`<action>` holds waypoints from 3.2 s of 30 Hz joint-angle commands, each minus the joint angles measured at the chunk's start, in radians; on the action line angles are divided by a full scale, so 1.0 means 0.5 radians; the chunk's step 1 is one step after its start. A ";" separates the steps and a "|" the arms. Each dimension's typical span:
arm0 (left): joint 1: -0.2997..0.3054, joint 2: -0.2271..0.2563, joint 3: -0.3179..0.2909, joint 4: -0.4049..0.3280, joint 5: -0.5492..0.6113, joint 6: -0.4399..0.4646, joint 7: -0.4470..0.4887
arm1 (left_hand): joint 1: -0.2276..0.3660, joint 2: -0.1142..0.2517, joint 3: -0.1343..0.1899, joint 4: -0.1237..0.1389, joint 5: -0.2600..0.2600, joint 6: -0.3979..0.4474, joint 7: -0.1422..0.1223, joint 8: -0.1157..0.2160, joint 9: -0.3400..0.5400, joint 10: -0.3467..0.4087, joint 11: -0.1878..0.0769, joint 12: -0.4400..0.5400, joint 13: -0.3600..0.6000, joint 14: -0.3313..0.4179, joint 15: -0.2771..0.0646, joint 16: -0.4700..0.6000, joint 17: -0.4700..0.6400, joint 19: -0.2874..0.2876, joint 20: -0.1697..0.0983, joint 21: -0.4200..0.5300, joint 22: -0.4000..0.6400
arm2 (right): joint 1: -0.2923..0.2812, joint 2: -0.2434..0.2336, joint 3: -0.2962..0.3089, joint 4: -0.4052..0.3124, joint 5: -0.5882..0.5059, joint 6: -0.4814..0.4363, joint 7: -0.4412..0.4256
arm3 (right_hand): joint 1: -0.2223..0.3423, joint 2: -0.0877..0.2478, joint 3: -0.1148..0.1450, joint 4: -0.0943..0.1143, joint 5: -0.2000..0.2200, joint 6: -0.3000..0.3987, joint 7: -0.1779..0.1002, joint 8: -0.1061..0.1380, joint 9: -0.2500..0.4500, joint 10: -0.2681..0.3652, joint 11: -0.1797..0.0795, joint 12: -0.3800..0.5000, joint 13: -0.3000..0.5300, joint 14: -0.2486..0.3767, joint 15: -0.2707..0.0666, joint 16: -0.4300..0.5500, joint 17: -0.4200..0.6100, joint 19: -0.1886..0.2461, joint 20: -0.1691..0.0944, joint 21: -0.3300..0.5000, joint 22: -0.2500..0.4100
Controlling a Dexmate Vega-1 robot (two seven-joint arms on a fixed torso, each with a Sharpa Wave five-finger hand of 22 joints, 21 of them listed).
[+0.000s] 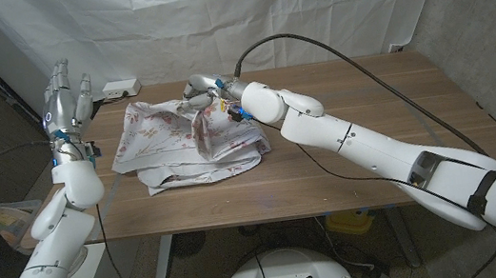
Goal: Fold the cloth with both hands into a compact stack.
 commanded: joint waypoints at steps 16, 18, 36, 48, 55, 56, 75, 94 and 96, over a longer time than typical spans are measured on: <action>-0.129 0.006 0.023 0.187 -0.117 -0.100 0.034 | -0.009 0.103 0.019 0.005 0.006 0.009 0.006 0.003 0.000 0.020 -0.007 0.003 0.001 0.020 -0.006 0.002 0.004 0.001 -0.003 -0.010 0.005 | -0.011 0.340 0.027 0.219 0.608 -0.255 -0.064 | 0.037 0.010 0.043 0.016 -0.015 -0.029 0.054 0.001 0.028 -0.035 0.031 -0.013 -0.013 -0.022 0.029 0.027 0.084 0.024 0.004 0.043 0.009; -0.139 0.006 0.024 0.199 -0.132 -0.103 0.028 | -0.009 0.103 0.019 0.005 0.006 0.009 0.006 0.003 0.000 0.020 -0.007 0.003 0.001 0.020 -0.005 0.002 0.004 0.001 -0.003 -0.011 0.005 | -0.023 0.371 0.043 0.254 0.659 -0.239 -0.088 | 0.036 0.010 0.048 0.018 -0.015 -0.032 0.060 -0.004 0.024 -0.042 0.034 -0.018 -0.018 -0.028 0.032 0.020 0.083 0.023 0.003 0.046 0.010; -0.186 0.030 -0.006 0.288 -0.226 -0.093 0.020 | -0.010 0.104 0.021 0.006 0.006 0.013 0.007 0.005 0.000 0.022 -0.005 0.003 0.001 0.024 -0.002 0.003 0.004 0.004 -0.003 -0.015 0.005 | -0.203 0.575 0.141 0.474 1.014 -0.229 -0.314 | -0.018 -0.019 0.075 0.043 -0.017 -0.002 -0.023 -0.050 -0.041 -0.182 0.035 -0.130 -0.104 -0.156 0.019 -0.172 -0.047 -0.059 -0.027 0.068 0.019; -0.191 0.044 -0.034 0.298 -0.245 -0.099 0.049 | -0.011 0.105 0.023 0.007 0.006 0.012 0.006 0.004 0.000 0.024 -0.004 0.003 0.001 0.029 -0.004 0.004 0.004 0.006 -0.003 -0.018 0.005 | -0.259 0.554 0.090 0.578 1.082 -0.058 -0.265 | -0.100 -0.036 0.105 0.067 -0.017 -0.033 -0.062 -0.148 -0.132 -0.261 -0.057 -0.239 -0.217 -0.393 0.063 -0.542 -0.343 -0.192 -0.025 0.091 0.015; -0.200 0.046 -0.039 0.311 -0.247 -0.104 0.065 | -0.011 0.105 0.024 0.008 0.006 0.014 0.006 0.005 0.000 0.025 -0.002 0.004 0.001 0.029 -0.004 0.003 0.004 0.007 -0.003 -0.019 0.005 | -0.231 0.528 0.067 0.626 1.126 -0.010 -0.138 | -0.174 0.039 0.116 0.124 -0.029 -0.192 -0.087 -0.265 -0.175 -0.455 -0.028 -0.357 -0.277 -0.527 0.118 -0.674 -0.409 -0.247 -0.020 0.106 0.003; -0.202 0.046 -0.038 0.314 -0.245 -0.105 0.068 | -0.011 0.105 0.024 0.008 0.006 0.014 0.006 0.005 0.000 0.027 -0.006 0.004 0.001 0.029 -0.004 0.003 0.004 0.007 -0.003 -0.019 0.006 | -0.226 0.528 0.067 0.641 1.135 0.005 -0.119 | -0.196 0.045 0.115 0.140 -0.030 -0.215 -0.074 -0.284 -0.181 -0.483 -0.016 -0.376 -0.287 -0.540 0.136 -0.693 -0.421 -0.246 -0.019 0.113 0.001; -0.269 0.062 0.018 0.418 -0.258 -0.128 0.069 | -0.013 0.108 0.027 0.011 0.007 0.013 0.006 0.004 0.000 0.026 -0.002 0.003 0.001 0.032 -0.007 0.003 0.005 0.011 -0.003 -0.023 0.006 | 0.092 0.752 0.122 1.566 1.419 0.588 0.869 | -1.394 -0.323 -0.531 0.591 0.023 -1.270 0.095 -0.668 -0.207 -1.296 0.162 -0.818 -0.369 -1.217 0.462 -1.075 -0.582 -0.682 0.227 -0.078 -0.037; -0.340 0.091 0.087 0.507 -0.271 -0.152 0.074 | -0.014 0.109 0.029 0.013 0.007 0.012 0.010 0.004 0.000 0.027 -0.003 0.003 0.001 0.031 -0.004 0.002 0.005 0.011 -0.004 -0.028 0.006 | 0.090 0.558 -0.046 1.464 0.704 1.333 0.300 | -0.771 0.089 0.341 0.275 0.034 -1.057 0.004 -0.546 -0.200 -1.184 0.106 -0.719 -0.365 -1.156 0.297 -0.960 -0.704 -0.567 0.010 -0.120 -0.037; -0.342 0.095 0.091 0.510 -0.278 -0.154 0.068 | -0.015 0.109 0.029 0.013 0.007 0.013 0.010 0.004 0.000 0.026 -0.003 0.002 0.001 0.031 -0.005 0.002 0.005 0.011 -0.004 -0.028 0.006 | 0.108 0.535 -0.076 1.465 0.565 1.460 0.132 | -0.713 0.084 0.370 0.214 0.028 -0.972 0.000 -0.525 -0.197 -1.134 0.091 -0.702 -0.363 -1.109 0.284 -0.939 -0.705 -0.531 0.022 -0.108 -0.037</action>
